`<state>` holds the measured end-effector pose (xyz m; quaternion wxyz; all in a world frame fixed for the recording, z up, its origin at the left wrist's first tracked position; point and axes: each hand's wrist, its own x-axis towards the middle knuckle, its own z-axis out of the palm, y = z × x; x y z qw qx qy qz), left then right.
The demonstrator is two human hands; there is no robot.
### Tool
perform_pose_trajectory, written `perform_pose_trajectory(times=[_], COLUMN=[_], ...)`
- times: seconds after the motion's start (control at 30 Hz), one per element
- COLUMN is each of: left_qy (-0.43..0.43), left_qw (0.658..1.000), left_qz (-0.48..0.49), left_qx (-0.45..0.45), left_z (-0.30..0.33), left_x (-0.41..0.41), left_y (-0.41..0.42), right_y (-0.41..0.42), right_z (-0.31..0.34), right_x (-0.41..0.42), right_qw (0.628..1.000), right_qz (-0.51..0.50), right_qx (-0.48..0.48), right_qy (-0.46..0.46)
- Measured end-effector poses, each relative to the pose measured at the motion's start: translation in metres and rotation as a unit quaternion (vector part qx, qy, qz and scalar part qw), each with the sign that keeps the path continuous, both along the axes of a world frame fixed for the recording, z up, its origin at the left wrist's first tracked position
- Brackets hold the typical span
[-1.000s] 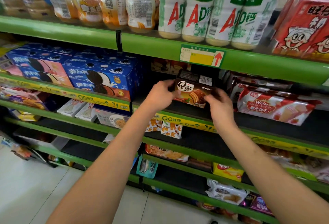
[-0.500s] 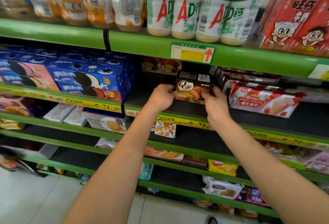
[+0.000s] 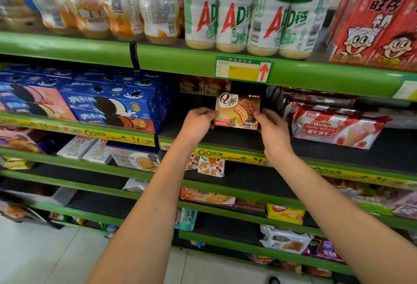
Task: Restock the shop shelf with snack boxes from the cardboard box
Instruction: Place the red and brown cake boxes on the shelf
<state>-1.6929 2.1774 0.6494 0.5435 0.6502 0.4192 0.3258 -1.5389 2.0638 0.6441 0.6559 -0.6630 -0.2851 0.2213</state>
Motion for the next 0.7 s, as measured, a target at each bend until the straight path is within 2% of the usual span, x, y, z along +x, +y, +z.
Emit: perform_pose_trajectory(times=[0.2, 0.27, 0.33, 0.53, 0.7], left_qy=[-0.003, -0.001, -0.012, -0.112, -0.183], left_qw=[0.999, 0.997, 0.995, 0.983, 0.965], left_qz=[0.03, 0.046, 0.046, -0.028, -0.043], left_qx=[-0.045, -0.067, -0.091, -0.145, -0.181], left_z=[0.001, 0.006, 0.009, 0.013, 0.011], left_x=[0.001, 0.002, 0.001, -0.006, -0.008], left_y=[0.001, -0.001, -0.002, -0.003, 0.0], right_y=[-0.006, -0.009, -0.012, -0.02, -0.021], right_z=[0.004, 0.005, 0.003, 0.004, 0.005], right_x=[-0.006, -0.005, -0.003, -0.007, -0.001], right_qw=[1.0, 0.999, 0.994, 0.979, 0.971], right_qz=[0.02, 0.049, 0.092, 0.176, 0.209], right_qx=[0.002, 0.02, 0.037, 0.092, 0.116], right_qy=[-0.018, -0.012, -0.043, -0.042, 0.012])
